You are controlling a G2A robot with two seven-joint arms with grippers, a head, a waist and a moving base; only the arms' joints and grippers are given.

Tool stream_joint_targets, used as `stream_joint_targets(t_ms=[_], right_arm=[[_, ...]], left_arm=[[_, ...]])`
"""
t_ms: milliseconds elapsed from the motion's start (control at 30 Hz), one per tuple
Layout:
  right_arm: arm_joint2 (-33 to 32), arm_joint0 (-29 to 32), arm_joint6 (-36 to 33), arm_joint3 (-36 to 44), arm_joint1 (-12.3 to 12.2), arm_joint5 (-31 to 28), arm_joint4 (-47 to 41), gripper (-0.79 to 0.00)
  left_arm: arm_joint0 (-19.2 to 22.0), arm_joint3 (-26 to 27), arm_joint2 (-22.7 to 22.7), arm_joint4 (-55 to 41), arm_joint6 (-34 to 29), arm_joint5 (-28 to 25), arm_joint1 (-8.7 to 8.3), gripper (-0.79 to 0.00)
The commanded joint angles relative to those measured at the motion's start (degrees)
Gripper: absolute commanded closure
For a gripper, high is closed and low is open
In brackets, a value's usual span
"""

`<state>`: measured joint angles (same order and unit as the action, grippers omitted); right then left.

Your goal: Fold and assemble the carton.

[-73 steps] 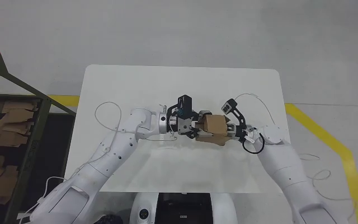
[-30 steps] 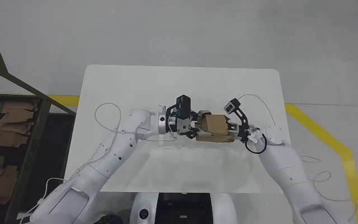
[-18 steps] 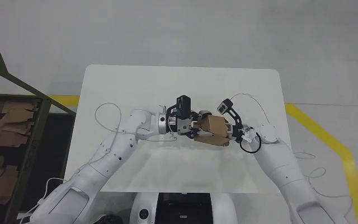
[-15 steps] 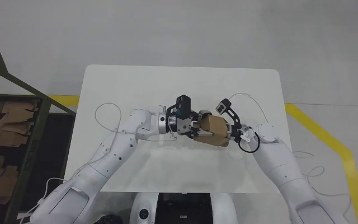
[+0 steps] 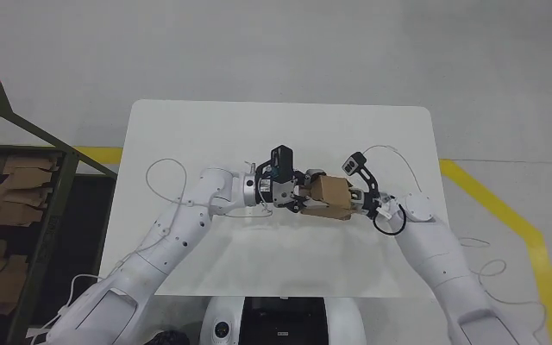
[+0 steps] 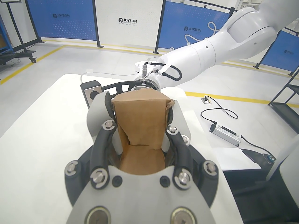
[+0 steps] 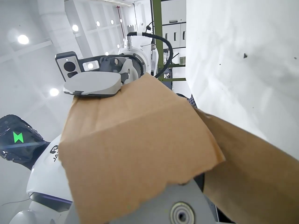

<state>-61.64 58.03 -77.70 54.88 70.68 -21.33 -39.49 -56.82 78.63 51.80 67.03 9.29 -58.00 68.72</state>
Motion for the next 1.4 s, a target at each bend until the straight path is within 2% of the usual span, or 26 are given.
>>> stream_joint_targets(t_ms=[0, 300, 533, 767, 900, 1033, 1367], right_arm=[[-0.7, 0.47, 0.0, 0.36, -0.22, -0.05, -0.3, 0.0], [-0.76, 1.65, -1.7, 2.6, -0.14, 0.92, -2.95, 0.0], [-0.9, 0.95, -0.04, 1.65, -0.16, 0.13, -1.21, 0.0], [-4.73, 1.95, 2.03, 2.13, -1.5, -0.53, 1.17, 0.0], [-6.64, 3.17, 2.7, 3.7, -2.22, -0.03, 1.99, 0.0], [-7.87, 4.23, 3.71, 5.26, -2.71, 0.49, 2.8, 0.0], [-6.98, 5.03, 1.09, 8.22, -2.76, 2.37, 1.36, 0.0]], left_arm=[[-0.11, 0.07, 0.09, 0.09, 0.13, 0.0, -0.04, -0.305], [-0.27, 0.16, -0.18, -0.05, 0.45, 0.0, -0.12, -0.311], [-0.42, 0.42, 0.22, 0.32, 1.4, 0.0, -0.36, -0.305], [-1.78, 0.26, 1.84, 1.63, 4.49, 0.35, -0.77, -0.292], [-2.98, 0.03, 3.2, 3.26, 6.98, 0.76, -1.15, -0.249], [-4.13, 0.37, 4.28, 5.18, 9.04, 1.15, -1.51, -0.24], [-5.34, 2.24, 3.47, 6.45, 11.98, 0.0, -1.92, -0.259]])
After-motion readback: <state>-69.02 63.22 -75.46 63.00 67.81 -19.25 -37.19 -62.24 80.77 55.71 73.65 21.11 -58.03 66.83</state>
